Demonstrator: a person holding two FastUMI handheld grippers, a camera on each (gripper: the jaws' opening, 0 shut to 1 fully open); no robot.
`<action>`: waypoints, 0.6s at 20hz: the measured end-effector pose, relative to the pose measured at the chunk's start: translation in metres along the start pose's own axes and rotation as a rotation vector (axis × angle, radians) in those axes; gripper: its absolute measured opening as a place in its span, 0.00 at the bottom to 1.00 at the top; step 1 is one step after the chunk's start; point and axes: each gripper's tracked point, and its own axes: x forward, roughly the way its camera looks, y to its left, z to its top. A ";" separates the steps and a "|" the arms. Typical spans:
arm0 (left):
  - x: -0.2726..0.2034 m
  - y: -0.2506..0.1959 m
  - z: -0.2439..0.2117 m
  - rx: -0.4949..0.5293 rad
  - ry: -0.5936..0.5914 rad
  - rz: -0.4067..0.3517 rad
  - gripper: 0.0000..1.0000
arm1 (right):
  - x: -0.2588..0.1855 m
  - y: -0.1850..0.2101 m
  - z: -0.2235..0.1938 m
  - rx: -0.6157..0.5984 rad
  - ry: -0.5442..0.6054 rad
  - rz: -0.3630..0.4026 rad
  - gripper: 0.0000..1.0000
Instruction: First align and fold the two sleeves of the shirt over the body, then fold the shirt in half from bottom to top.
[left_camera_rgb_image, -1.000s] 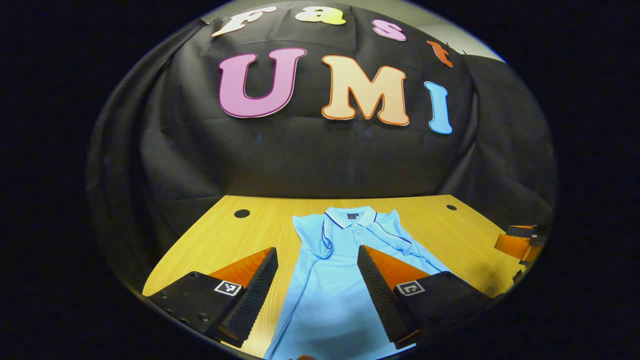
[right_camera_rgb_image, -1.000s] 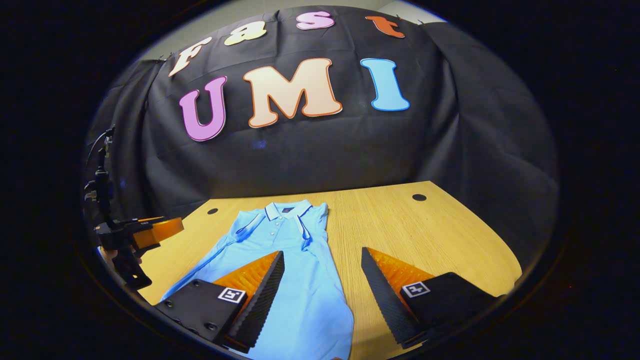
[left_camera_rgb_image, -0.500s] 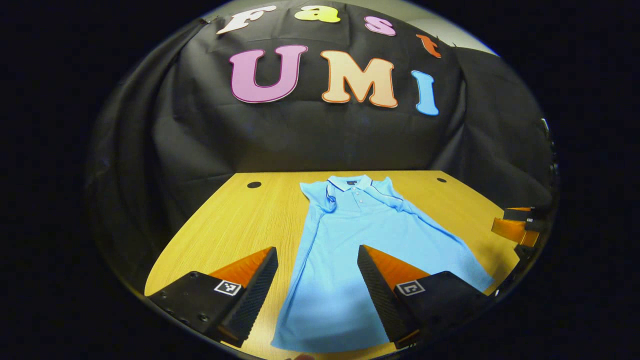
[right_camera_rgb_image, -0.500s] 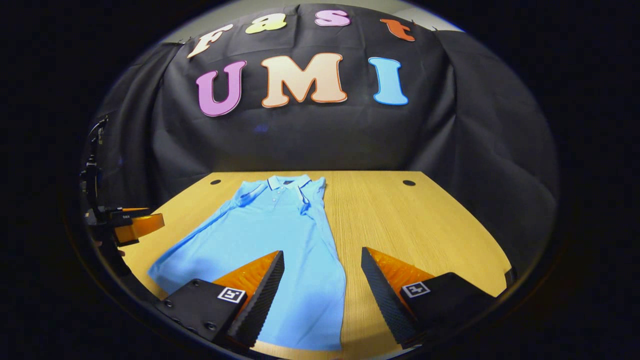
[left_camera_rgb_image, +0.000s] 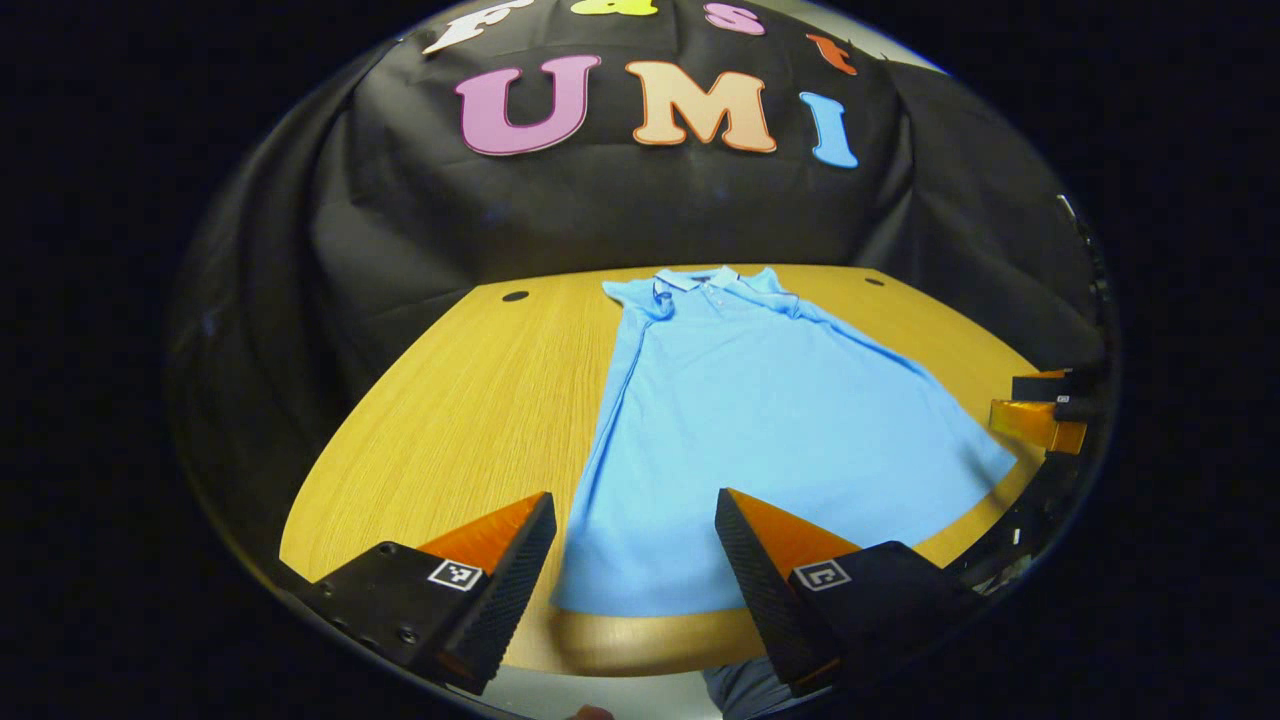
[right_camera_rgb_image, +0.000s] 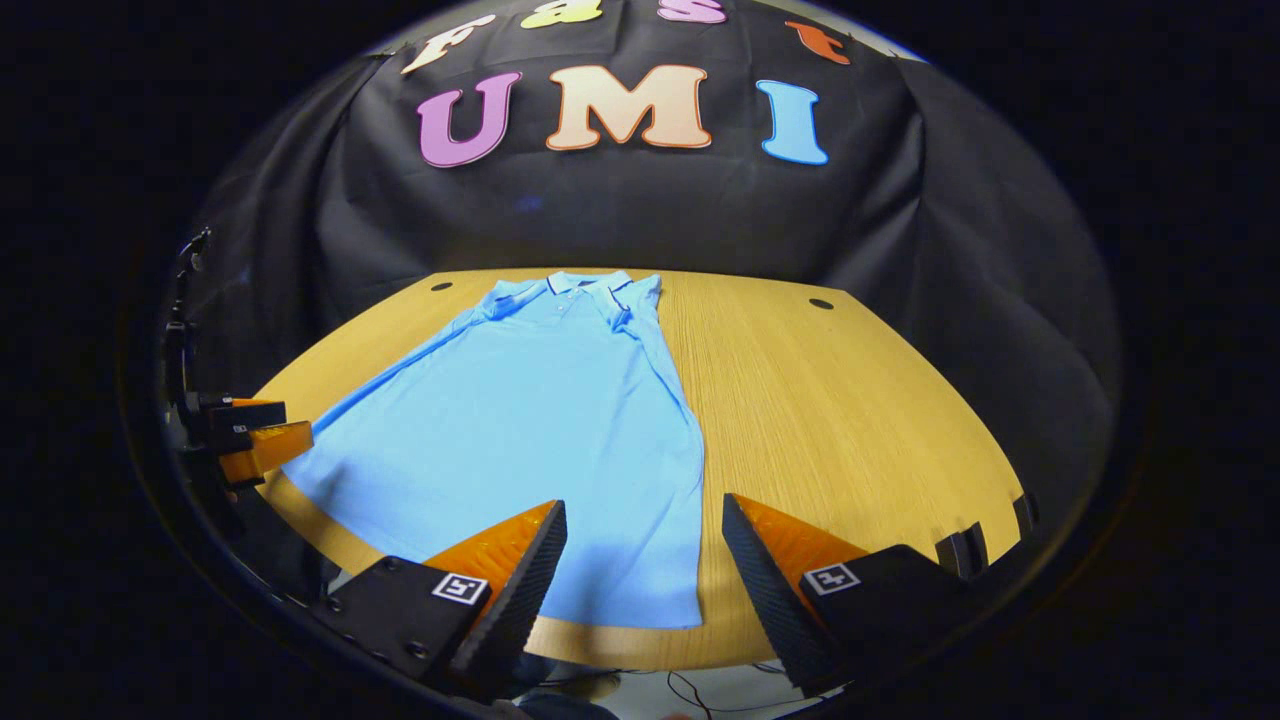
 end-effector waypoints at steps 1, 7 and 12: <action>0.000 0.004 -0.008 -0.003 0.017 0.013 0.96 | 0.000 0.000 -0.009 -0.010 0.011 -0.005 0.98; 0.002 0.004 -0.030 -0.003 0.053 0.013 0.95 | 0.007 -0.006 -0.052 -0.019 0.109 -0.048 1.00; 0.005 -0.010 -0.026 0.034 0.030 -0.025 0.91 | 0.006 0.004 -0.056 0.101 0.135 -0.024 0.97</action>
